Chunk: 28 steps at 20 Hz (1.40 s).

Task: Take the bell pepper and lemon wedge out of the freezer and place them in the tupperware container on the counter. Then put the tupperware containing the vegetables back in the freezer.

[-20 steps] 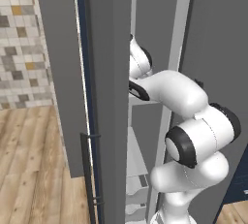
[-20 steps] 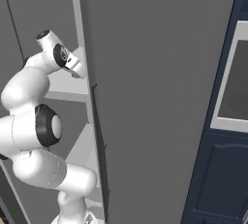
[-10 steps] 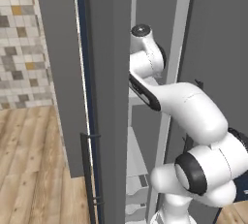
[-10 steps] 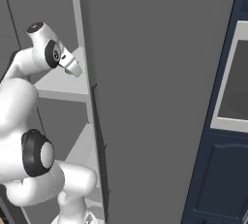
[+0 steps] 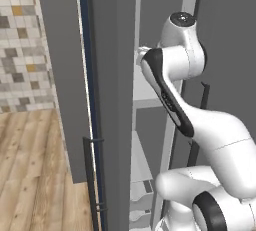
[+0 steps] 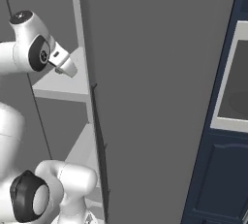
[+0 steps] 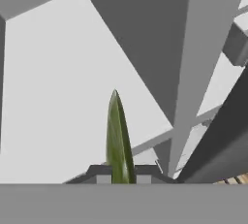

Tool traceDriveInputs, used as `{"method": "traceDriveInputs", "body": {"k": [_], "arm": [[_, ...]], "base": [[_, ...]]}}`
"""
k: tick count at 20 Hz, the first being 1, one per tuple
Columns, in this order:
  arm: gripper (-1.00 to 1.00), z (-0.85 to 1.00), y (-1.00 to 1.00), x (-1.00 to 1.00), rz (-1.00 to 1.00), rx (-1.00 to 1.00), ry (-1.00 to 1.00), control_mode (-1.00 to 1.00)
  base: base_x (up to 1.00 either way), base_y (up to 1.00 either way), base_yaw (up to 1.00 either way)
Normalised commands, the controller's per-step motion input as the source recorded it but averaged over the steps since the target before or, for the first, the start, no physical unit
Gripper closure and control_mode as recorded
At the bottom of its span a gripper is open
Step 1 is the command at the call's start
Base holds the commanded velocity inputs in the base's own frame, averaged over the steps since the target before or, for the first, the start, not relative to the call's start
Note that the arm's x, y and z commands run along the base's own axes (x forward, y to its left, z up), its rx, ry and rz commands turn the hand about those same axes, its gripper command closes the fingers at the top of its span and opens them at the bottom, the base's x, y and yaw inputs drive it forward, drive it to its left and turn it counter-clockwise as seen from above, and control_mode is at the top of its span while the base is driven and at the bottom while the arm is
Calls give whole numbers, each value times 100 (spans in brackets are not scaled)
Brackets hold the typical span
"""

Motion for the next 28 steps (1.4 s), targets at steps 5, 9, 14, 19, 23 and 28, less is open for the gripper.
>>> {"method": "traceDriveInputs", "body": {"k": [5, 9, 14, 19, 23, 28], "arm": [[100, 24, -35, -99, 18, 0, 9, -100], [100, 0, -27, -84, 16, 0, 9, -100], [100, -5, -26, -77, 3, 0, 0, -100], [100, 0, -18, -34, 0, 0, -1, 100], [100, 0, 0, 0, 0, 0, 0, 100], [100, 0, 0, 0, 0, 0, 0, 100]], "base": [[0, 0, 0], [0, 0, 0], [0, 0, 0], [-58, -47, 9], [-84, -59, 78], [-64, -10, 97]]}}
